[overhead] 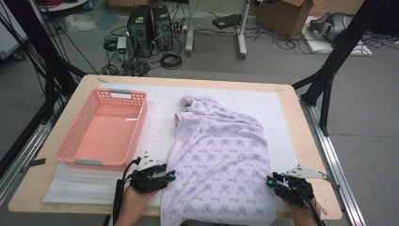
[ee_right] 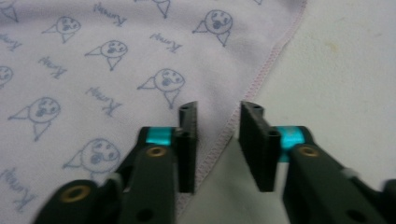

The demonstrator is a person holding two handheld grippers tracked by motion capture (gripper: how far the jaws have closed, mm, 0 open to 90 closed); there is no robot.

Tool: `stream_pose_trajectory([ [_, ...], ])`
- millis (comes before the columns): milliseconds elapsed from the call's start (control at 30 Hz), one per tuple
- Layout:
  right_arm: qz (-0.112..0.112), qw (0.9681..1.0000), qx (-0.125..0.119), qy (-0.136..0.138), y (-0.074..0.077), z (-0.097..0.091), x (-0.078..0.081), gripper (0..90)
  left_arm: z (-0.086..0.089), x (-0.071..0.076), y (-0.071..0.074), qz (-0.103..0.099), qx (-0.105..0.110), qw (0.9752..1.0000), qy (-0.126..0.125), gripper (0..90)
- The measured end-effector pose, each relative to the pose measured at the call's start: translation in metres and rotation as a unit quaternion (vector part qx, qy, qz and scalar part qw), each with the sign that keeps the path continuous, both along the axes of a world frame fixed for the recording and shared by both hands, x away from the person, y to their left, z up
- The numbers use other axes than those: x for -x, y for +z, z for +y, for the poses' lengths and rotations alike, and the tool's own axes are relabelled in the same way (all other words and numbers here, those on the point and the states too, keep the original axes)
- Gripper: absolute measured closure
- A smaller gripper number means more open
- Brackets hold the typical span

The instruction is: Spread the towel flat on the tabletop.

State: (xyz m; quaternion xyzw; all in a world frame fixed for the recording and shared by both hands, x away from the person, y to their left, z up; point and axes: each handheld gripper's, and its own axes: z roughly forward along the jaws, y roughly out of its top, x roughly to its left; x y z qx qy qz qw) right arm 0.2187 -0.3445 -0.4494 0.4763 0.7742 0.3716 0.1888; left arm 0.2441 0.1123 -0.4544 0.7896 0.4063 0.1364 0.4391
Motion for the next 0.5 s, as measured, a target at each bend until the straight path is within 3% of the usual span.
stream_pose_trajectory([
  [67,0.005,1.0,-0.004,0.007,0.001,0.0,0.002,85.1,-0.002,0.004,0.001,0.002,-0.005,0.9999,-0.011,87.0],
  [167,0.005,0.9999,0.006,0.013,0.003,0.001,0.008,86.2,0.002,0.01,0.001,0.004,0.001,1.0,-0.005,87.6],
  [333,0.014,0.9995,-0.007,0.029,0.004,-0.007,0.024,86.4,0.016,0.027,0.006,0.011,0.026,0.9996,-0.002,87.6],
  [500,0.014,0.9989,-0.021,0.04,0.007,-0.013,0.041,86.4,0.026,0.05,0.011,0.009,0.025,0.9996,-0.01,87.7],
])
